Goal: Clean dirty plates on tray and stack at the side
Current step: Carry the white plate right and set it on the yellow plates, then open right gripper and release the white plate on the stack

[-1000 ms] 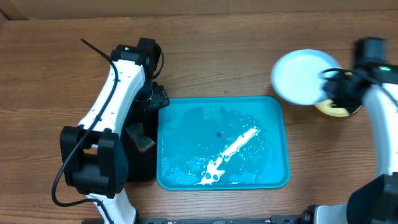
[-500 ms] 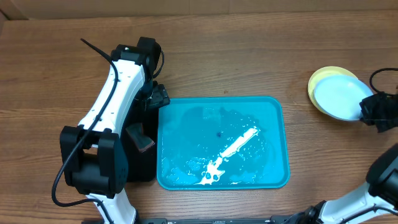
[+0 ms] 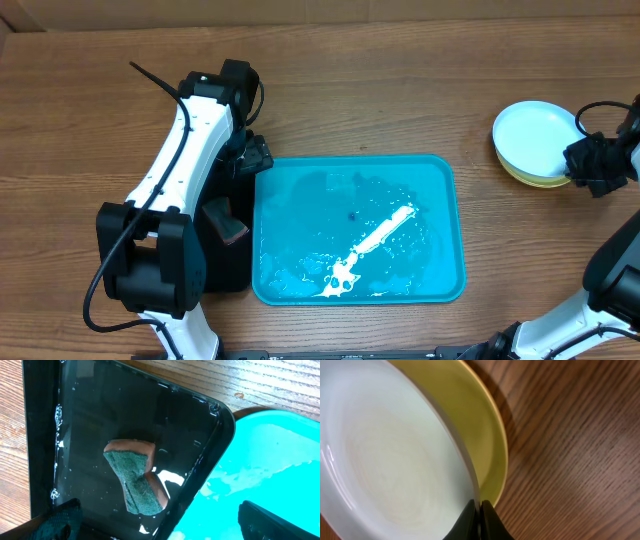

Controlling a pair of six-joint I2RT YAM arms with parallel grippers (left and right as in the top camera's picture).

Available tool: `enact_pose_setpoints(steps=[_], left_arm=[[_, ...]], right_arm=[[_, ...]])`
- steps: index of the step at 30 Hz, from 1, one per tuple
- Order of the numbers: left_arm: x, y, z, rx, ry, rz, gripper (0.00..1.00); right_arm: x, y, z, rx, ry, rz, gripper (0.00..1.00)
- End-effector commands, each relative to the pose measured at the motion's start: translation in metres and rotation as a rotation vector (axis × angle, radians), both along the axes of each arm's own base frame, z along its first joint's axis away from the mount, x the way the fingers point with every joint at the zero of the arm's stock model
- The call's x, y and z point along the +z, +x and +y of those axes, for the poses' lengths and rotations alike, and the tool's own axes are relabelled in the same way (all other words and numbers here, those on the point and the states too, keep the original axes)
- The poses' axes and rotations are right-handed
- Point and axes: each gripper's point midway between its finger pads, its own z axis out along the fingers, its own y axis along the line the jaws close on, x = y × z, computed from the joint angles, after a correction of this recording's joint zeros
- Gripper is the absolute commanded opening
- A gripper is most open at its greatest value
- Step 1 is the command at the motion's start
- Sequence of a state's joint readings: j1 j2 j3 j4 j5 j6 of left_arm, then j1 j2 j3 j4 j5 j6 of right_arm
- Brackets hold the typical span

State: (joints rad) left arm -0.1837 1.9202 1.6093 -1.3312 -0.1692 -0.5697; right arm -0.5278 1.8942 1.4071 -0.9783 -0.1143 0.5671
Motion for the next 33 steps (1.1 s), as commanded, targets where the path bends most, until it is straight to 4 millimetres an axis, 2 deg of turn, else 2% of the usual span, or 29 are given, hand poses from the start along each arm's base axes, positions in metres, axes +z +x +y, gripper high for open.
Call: enact_pose_setpoints(steps=[1,7,15,16,18,20,22,23,28,33], left_arm=[[0.015,0.005,-0.001,-0.023,0.004,-0.047,1.00],[0.015,0.004,-0.001,-0.023,0.005,-0.041,1.00],[0.015,0.004,-0.001,-0.023,0.005,-0.041,1.00],[0.015,0.004,-0.001,-0.023,0.005,-0.041,1.00],[0.015,0.004,-0.001,-0.023,0.005,-0.041,1.00],[0.015,0.003,-0.001,-0.023,0.005,-0.040,1.00],[0.015,0.003,-0.001,-0.023,0.005,-0.040,1.00],[0.015,0.004,-0.001,-0.023,0.005,-0.041,1.00],[0.015,0.004,-0.001,-0.023,0.005,-0.042,1.00],[0.015,0.004,-0.001,-0.023,0.005,-0.044,1.00]], right_arm=[[-0.015,-0.008,-0.007,-0.047,-0.009,0.064,0.04],[-0.028,-0.014,-0.010,-0.067,0.014,0.098,0.04],[-0.029,-0.010,-0.013,-0.072,0.004,0.084,0.04],[-0.029,-0.010,-0.014,-0.073,0.003,0.082,0.08],[-0.028,-0.008,-0.015,-0.073,0.000,0.073,0.28],[-0.028,-0.005,-0.016,-0.050,-0.010,0.059,0.37],[-0.025,-0.001,-0.018,-0.014,-0.023,0.047,0.53],[-0.023,0.000,-0.019,0.005,-0.029,0.043,0.57],[0.008,0.010,-0.024,0.061,-0.063,0.004,0.61],[0.063,0.024,-0.023,0.129,-0.127,-0.077,0.63]])
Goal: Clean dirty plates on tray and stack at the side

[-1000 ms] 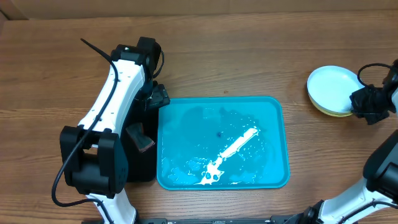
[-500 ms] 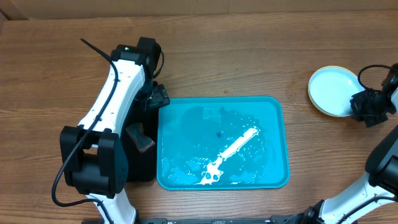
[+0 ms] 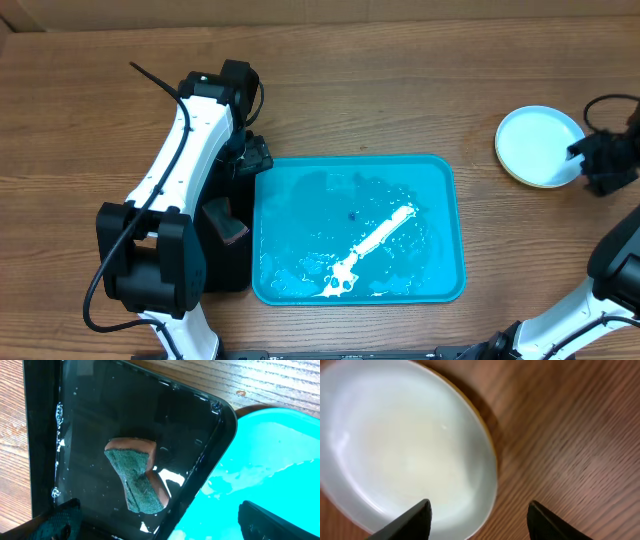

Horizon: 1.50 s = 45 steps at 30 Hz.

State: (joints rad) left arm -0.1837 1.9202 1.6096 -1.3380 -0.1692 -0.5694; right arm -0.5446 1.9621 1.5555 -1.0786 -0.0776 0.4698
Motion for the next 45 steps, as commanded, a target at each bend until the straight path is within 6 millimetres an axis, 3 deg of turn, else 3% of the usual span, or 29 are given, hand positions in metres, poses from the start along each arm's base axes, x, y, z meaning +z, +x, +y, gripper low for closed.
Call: enact_pose_setpoints(steps=[1,3,7,13,14,18,24,28,32,35,38,45], left_arm=[[0.016,0.006,-0.001,-0.023,0.004,-0.053,1.00],[0.020,0.009,-0.001,-0.023,0.005,-0.067,1.00],[0.039,0.021,0.000,-0.058,0.014,-0.117,1.00],[0.110,0.036,0.005,-0.121,0.043,-0.259,1.00],[0.125,0.035,0.006,-0.120,0.042,-0.294,1.00],[0.182,0.025,0.008,-0.119,0.029,-0.438,1.00],[0.258,-0.021,0.018,-0.194,0.035,-0.644,1.00],[0.303,-0.070,0.026,-0.218,0.065,-0.794,1.00],[0.336,-0.118,0.028,-0.233,0.035,-0.939,1.00],[0.346,-0.157,0.035,-0.211,0.000,-1.005,1.00],[0.342,-0.193,0.048,-0.172,-0.013,-1.014,1.00],[0.337,-0.233,0.063,-0.155,-0.020,-1.087,1.00]], right_arm=[[0.062,0.019,-0.003,0.071,-0.098,-0.133,0.64],[0.089,0.026,0.003,0.110,-0.131,-0.189,0.66],[0.123,0.033,0.021,0.225,-0.183,-0.267,0.67],[0.159,0.039,0.065,0.447,-0.260,-0.343,0.62],[0.166,0.039,0.074,0.483,-0.273,-0.358,1.00],[0.191,0.037,0.099,0.563,-0.329,-0.407,1.00],[0.246,0.019,0.140,0.753,-0.492,-0.517,1.00],[0.288,-0.002,0.166,0.833,-0.607,-0.618,1.00],[0.318,-0.027,0.182,0.848,-0.667,-0.700,1.00],[0.335,-0.044,0.191,0.859,-0.684,-0.759,0.99],[0.347,-0.057,0.193,0.870,-0.711,-0.797,1.00],[0.349,-0.066,0.192,0.874,-0.715,-0.799,1.00]])
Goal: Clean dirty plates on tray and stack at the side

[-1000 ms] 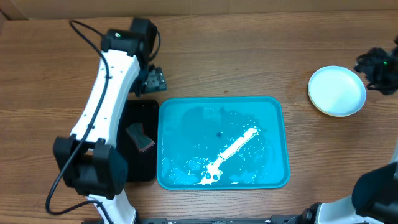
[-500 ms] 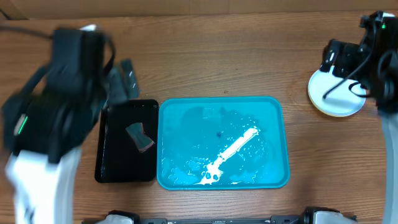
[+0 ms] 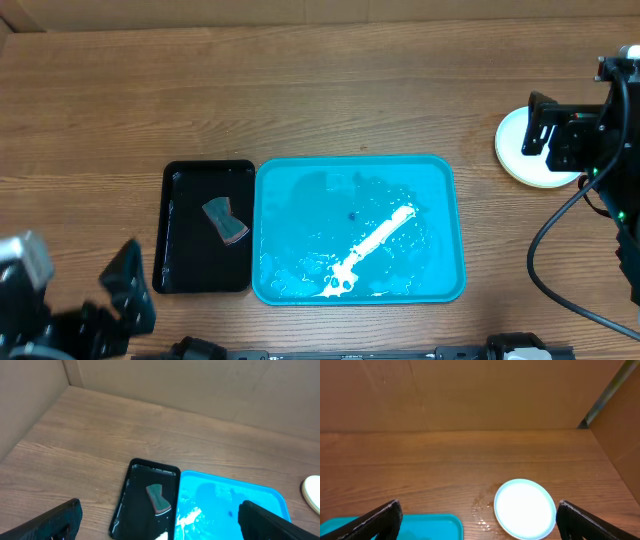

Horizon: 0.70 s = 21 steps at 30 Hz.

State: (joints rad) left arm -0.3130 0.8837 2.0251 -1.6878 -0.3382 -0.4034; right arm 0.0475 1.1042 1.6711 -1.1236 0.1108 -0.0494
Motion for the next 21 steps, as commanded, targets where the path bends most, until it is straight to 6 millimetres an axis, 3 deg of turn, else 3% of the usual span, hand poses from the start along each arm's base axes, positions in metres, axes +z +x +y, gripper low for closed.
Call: enact_pose_setpoints(steps=[1,21], left_arm=[[-0.0042,-0.0070,0.0087,0.041,-0.001,-0.012,1.00],[-0.0138,-0.0036,0.0101,0.050,0.025,0.023,1.00]], right_arm=[[0.0064,-0.0023,-0.0008,0.000,-0.015,-0.011,1.00],[0.0015,0.0037,0.0029,0.017,-0.006,0.006,1.00]])
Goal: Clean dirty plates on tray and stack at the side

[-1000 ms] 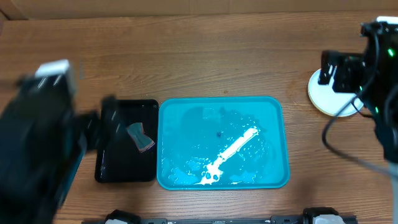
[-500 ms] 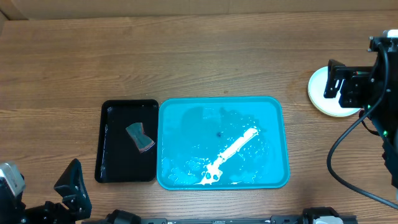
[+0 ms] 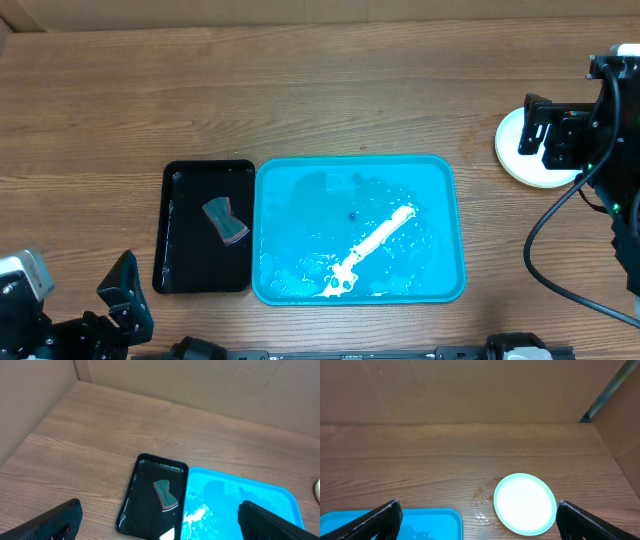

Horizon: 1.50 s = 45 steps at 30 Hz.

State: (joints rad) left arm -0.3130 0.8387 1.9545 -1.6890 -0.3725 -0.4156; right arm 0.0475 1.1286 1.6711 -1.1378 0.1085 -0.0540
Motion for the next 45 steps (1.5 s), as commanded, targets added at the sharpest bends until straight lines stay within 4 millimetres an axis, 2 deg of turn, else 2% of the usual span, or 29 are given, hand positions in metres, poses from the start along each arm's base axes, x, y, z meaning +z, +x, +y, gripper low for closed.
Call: enact_pose_setpoints(steps=[1,3,6,9,28,35,40,45], left_arm=[[-0.001,0.002,0.003,0.007,0.024,0.006,1.00],[0.001,0.002,0.006,0.025,0.036,-0.001,1.00],[0.006,0.001,0.024,0.118,0.093,-0.020,1.00],[0.008,-0.001,0.034,0.168,0.125,-0.026,1.00],[0.008,-0.001,0.033,0.164,0.123,-0.025,1.00],[0.008,-0.001,0.033,0.164,0.122,-0.025,1.00],[0.008,-0.001,0.033,0.164,0.123,-0.025,1.00],[0.008,-0.001,0.033,0.164,0.122,-0.025,1.00]], right_arm=[[0.011,-0.002,0.002,0.012,-0.001,-0.032,0.99],[0.011,-0.002,0.002,0.012,-0.001,-0.033,1.00],[0.011,-0.002,0.002,0.012,-0.001,-0.033,1.00],[0.011,-0.002,0.002,0.012,-0.001,-0.033,1.00],[0.016,0.004,0.007,0.032,0.020,-0.059,1.00],[0.005,0.006,0.007,0.032,0.018,-0.010,1.00],[-0.022,-0.003,0.019,0.088,0.052,0.114,1.00],[-0.038,-0.005,0.008,0.038,0.015,0.187,1.00]])
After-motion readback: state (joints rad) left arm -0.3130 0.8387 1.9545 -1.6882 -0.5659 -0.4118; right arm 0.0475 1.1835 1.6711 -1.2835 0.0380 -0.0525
